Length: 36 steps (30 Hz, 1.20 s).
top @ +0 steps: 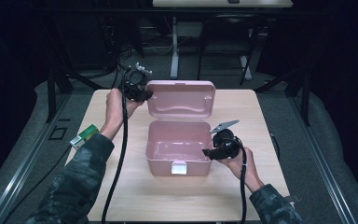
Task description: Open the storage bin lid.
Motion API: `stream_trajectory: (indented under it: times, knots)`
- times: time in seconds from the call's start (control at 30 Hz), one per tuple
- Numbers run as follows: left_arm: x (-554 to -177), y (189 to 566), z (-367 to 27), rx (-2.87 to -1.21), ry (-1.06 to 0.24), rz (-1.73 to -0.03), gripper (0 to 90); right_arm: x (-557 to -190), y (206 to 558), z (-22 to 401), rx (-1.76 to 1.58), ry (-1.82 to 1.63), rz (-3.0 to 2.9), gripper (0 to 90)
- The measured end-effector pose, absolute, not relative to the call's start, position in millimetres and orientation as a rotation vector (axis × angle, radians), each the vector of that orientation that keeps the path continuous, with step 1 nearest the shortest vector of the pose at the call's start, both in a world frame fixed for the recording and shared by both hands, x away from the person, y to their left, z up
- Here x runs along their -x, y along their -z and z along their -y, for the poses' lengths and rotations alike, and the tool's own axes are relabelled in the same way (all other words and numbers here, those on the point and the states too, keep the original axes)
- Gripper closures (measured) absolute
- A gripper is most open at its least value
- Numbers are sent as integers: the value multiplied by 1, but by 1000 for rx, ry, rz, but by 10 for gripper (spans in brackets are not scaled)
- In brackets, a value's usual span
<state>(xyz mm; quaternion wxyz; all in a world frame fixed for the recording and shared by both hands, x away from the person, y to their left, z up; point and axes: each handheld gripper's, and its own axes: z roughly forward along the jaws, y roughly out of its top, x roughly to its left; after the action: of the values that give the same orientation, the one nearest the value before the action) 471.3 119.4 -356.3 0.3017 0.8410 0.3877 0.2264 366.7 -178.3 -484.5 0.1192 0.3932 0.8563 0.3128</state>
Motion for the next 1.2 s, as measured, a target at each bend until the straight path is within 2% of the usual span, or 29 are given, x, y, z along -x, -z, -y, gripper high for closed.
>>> stream_trajectory:
  times: [1.2]
  knots:
    - [-518,375,-114,-2236,-577,-1104,791,-366,485,176,-1162,-902,-2491,487]
